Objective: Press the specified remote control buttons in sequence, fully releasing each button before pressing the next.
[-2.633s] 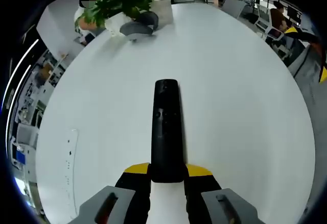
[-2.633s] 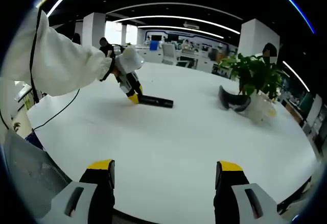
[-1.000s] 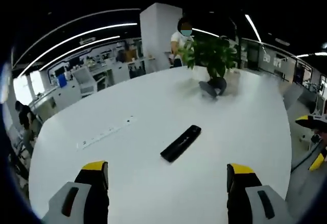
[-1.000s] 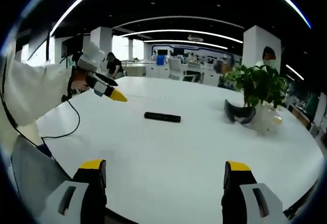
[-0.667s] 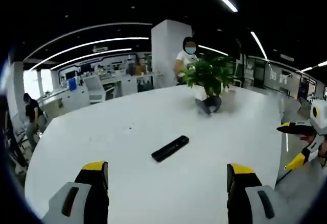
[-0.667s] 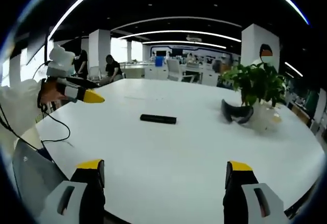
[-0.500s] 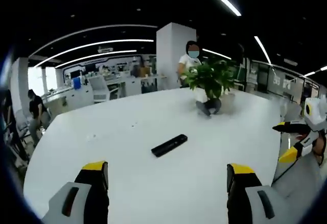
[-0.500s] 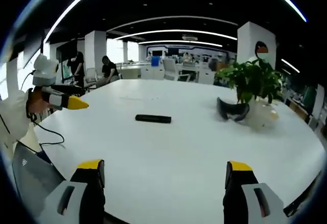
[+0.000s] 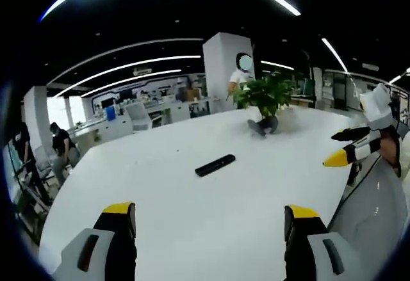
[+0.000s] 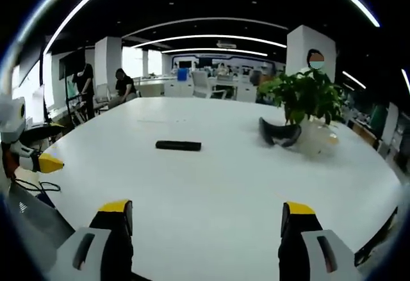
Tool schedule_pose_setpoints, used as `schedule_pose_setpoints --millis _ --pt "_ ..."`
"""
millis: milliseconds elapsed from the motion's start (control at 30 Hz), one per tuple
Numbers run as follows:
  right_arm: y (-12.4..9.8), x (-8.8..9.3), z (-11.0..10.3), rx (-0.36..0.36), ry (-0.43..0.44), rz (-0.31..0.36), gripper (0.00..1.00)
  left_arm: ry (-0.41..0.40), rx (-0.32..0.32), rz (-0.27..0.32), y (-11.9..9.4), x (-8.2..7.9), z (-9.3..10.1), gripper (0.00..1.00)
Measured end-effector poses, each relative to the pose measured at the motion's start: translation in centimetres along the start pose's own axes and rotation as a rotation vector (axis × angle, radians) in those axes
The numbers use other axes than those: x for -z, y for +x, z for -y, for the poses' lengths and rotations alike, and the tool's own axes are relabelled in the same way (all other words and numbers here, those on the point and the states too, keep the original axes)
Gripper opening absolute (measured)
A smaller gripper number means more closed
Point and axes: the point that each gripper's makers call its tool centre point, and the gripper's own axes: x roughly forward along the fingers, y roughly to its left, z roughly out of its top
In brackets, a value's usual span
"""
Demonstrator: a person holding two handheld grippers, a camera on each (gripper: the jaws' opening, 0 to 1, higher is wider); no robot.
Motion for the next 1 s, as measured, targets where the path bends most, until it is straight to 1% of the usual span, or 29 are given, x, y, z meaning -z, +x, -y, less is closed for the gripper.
schedule_pose_setpoints --millis 33,67,100,133,200,233,300,333,433,500,533,600,700,767,900,1000 --pt "0.0 0.0 0.1 0.005 -0.001 0.001 0.95 -0.001 -0.010 0.011 -0.3 0.2 -0.1 1.00" --pt "-0.1 0.0 0.2 0.011 -0.002 0.002 0.95 -0.010 -0.009 0.009 -0.5 0.7 -0.1 1.00" --pt "-0.1 0.0 0.3 0.018 -0.004 0.002 0.95 -0.030 -0.004 -0.013 -0.8 1.6 0.0 1.00" --pt "-0.1 0.0 0.3 0.022 -0.003 0.003 0.95 -0.035 -0.005 -0.015 -1.0 2.0 0.0 1.00" --pt "-0.1 0.1 0.6 0.034 0.003 0.001 0.94 -0.020 -0.007 -0.026 -0.9 2.3 0.1 1.00" --pt "-0.1 0.1 0.6 0.036 0.004 0.000 0.94 -0.005 -0.015 -0.024 -0.8 2.1 -0.1 1.00" --pt "-0.1 0.2 0.8 0.044 0.005 -0.001 0.93 -0.007 -0.027 -0.005 -0.6 1.9 -0.3 1.00" --pt "-0.1 0.2 0.9 0.050 0.001 -0.003 0.93 -0.006 -0.032 -0.006 -0.5 2.0 -0.3 1.00" --pt "0.0 0.4 1.0 0.061 -0.015 -0.015 0.93 0.050 -0.073 -0.004 -0.3 2.1 -0.8 1.00" --pt "0.0 0.4 1.1 0.066 -0.019 -0.017 0.92 0.039 -0.073 0.001 -0.2 2.0 -0.7 1.00" --pt "0.0 0.5 1.1 0.068 -0.020 -0.019 0.92 0.034 -0.074 -0.004 0.0 2.2 -0.7 1.00" --pt "0.0 0.6 1.2 0.069 -0.018 -0.023 0.92 0.051 -0.084 -0.043 0.4 2.8 -0.7 1.00" --pt "0.1 0.8 1.2 0.070 -0.021 -0.032 0.92 0.090 -0.099 -0.028 0.3 2.5 -0.7 1.00" --pt "0.1 0.8 1.1 0.069 -0.026 -0.038 0.91 0.092 -0.109 -0.022 0.2 2.4 -0.9 1.00" --pt "0.2 1.1 1.0 0.055 -0.007 -0.050 0.91 0.064 -0.123 -0.006 0.1 2.1 -1.3 1.00" --pt "0.3 1.2 0.9 0.044 0.004 -0.055 0.91 0.073 -0.125 -0.012 0.1 2.3 -1.3 1.00"
